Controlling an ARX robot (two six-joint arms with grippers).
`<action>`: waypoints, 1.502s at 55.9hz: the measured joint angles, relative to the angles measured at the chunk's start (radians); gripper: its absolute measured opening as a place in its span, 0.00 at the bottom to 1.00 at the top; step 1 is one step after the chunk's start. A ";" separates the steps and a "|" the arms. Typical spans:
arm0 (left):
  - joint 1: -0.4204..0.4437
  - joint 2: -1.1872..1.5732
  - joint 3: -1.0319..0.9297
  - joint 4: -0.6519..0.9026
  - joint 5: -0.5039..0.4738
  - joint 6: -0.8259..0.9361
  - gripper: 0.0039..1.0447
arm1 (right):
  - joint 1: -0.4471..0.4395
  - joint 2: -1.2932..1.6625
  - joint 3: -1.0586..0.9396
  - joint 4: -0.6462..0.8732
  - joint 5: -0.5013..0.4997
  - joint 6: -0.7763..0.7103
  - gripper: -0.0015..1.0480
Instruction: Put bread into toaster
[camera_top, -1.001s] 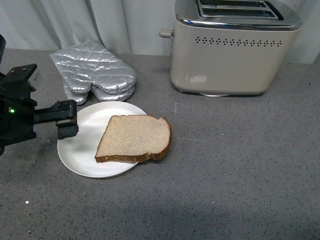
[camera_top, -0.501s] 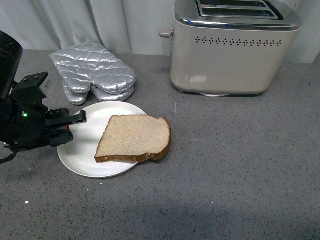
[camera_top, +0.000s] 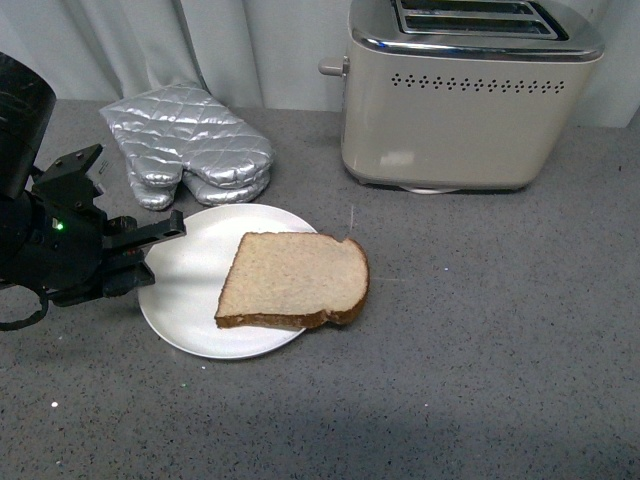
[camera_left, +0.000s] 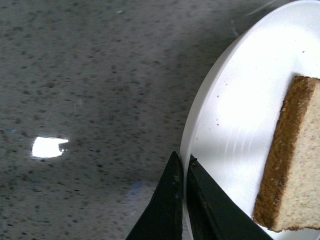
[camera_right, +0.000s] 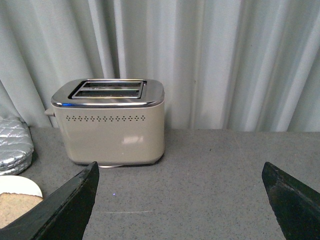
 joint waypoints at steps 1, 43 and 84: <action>-0.005 -0.003 0.000 0.000 0.001 -0.002 0.03 | 0.000 0.000 0.000 0.000 0.000 0.000 0.91; -0.412 0.239 0.370 -0.090 0.003 -0.304 0.03 | 0.000 0.000 0.000 0.000 0.000 0.000 0.91; -0.386 -0.007 0.165 0.124 -0.446 -0.267 0.86 | 0.000 0.000 0.000 0.000 0.000 0.000 0.91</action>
